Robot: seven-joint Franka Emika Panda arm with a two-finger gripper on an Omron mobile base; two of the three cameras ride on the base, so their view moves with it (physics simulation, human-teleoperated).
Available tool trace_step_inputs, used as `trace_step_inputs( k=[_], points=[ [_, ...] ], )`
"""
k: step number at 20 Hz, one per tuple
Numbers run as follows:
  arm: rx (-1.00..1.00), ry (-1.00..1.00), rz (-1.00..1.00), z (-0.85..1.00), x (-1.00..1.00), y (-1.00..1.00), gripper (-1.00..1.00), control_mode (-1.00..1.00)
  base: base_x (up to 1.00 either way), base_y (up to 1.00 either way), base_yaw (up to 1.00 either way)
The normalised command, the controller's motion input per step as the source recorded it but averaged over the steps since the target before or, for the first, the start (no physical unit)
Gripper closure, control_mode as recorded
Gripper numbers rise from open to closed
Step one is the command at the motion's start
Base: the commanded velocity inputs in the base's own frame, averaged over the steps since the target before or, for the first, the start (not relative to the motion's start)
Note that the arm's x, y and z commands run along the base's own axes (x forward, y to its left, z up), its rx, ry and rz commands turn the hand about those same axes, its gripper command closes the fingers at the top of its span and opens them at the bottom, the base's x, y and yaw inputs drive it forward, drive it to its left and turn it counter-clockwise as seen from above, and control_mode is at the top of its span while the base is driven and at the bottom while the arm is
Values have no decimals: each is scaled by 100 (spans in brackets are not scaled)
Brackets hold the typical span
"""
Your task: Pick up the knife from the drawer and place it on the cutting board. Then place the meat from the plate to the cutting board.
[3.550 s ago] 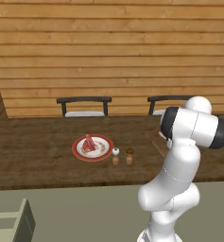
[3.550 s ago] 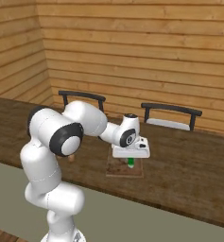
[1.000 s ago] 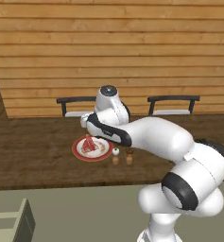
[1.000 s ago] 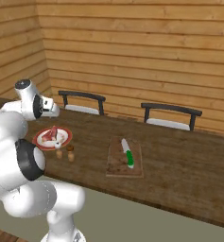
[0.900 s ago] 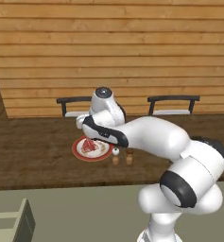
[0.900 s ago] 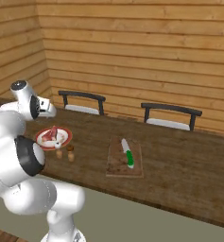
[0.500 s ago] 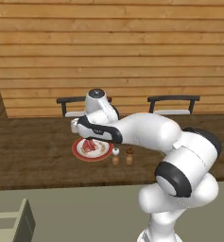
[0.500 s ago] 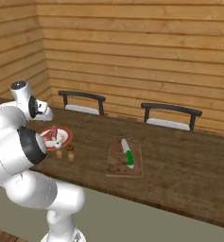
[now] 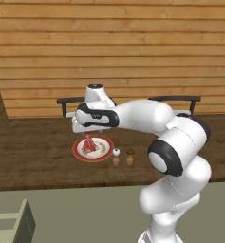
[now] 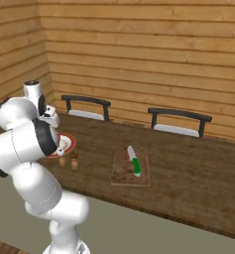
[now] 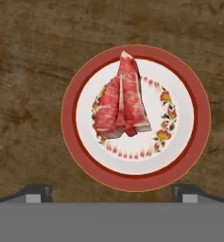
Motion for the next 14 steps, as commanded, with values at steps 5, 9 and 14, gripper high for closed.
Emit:
trace_step_inputs(
  k=[5, 9, 14],
  points=[
    [0, 0, 0, -44, 6, 0, -100, -100, 0, 0, 0],
    [0, 0, 0, -47, 14, 0, -100, -100, 0, 0, 0],
    [0, 0, 0, -35, 10, 1, -100, -100, 0, 0, 0]
  ],
)
